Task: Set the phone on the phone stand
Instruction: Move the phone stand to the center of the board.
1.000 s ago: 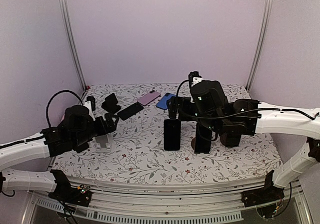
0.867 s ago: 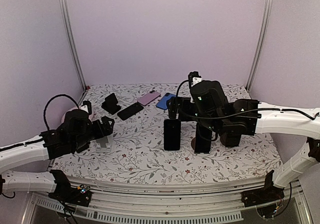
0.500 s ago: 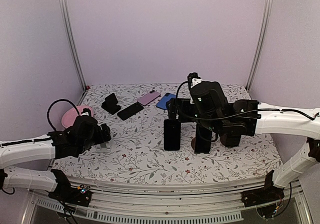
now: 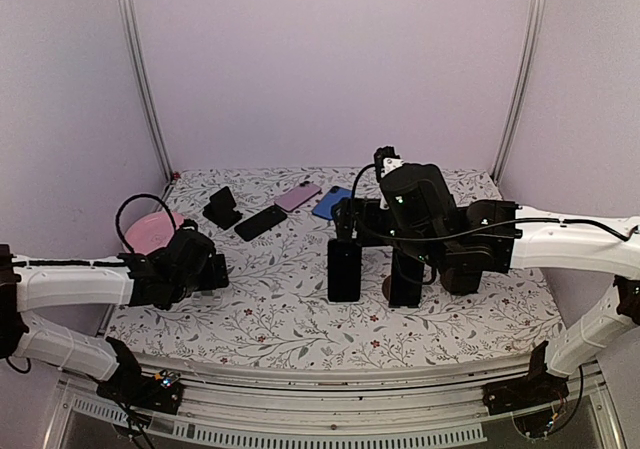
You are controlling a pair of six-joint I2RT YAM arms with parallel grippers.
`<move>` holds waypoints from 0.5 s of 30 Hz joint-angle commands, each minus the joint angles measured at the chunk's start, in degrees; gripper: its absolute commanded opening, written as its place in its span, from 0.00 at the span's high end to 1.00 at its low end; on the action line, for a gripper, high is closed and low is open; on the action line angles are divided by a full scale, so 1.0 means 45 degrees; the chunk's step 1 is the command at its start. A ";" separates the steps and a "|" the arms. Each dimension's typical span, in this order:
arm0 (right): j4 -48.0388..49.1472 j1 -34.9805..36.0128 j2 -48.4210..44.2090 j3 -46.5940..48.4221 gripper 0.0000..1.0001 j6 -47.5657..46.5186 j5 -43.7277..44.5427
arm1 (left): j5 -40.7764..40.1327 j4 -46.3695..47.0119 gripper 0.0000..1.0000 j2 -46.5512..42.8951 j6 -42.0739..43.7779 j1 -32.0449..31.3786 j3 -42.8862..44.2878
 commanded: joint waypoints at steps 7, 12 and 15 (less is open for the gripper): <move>0.0106 0.0054 -0.0295 -0.0139 0.01 -0.0239 -0.0053 | -0.0039 -0.0106 0.11 0.1150 0.0776 0.0190 0.0771; 0.0107 0.0037 -0.0362 -0.0159 0.01 -0.0288 -0.0065 | -0.0135 0.0219 0.19 0.1454 0.1251 0.0226 0.0838; 0.0107 0.0049 -0.0402 -0.0159 0.01 -0.0264 -0.0084 | -0.0140 0.0296 0.24 0.1665 0.1405 0.0229 0.0890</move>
